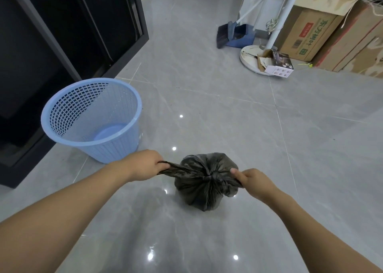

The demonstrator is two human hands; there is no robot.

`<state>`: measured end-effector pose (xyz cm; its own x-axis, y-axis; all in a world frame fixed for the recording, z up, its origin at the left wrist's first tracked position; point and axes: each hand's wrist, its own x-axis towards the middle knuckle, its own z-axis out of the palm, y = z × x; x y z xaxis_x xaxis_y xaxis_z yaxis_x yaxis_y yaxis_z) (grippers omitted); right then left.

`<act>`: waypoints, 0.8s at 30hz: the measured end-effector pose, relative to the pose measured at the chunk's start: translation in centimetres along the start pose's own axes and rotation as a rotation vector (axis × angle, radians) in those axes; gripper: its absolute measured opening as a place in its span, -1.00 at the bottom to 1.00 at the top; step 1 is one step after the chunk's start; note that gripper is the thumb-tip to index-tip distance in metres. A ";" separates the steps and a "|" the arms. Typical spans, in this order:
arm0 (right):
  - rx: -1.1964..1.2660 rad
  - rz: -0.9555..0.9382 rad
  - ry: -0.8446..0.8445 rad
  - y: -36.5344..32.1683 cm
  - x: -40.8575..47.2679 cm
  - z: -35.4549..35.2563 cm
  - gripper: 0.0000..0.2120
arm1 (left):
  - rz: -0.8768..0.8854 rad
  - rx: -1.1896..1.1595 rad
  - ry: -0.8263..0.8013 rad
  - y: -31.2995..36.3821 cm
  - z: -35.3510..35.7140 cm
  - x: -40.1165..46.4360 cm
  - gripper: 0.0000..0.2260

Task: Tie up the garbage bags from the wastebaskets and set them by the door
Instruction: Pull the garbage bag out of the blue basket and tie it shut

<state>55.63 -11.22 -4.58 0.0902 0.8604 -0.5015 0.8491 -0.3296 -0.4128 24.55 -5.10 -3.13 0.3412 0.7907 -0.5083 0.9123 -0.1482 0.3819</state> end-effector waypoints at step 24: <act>0.794 0.258 -0.238 0.0 -1.1 -0.6 -0.55 | 0.195 0.356 0.098 3.0 2.6 0.1 -0.76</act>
<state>55.83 -11.97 -3.59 0.0431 0.6464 -0.7618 0.1944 -0.7533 -0.6282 27.91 -7.03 -4.03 0.5080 0.7778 -0.3701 0.8598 -0.4833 0.1645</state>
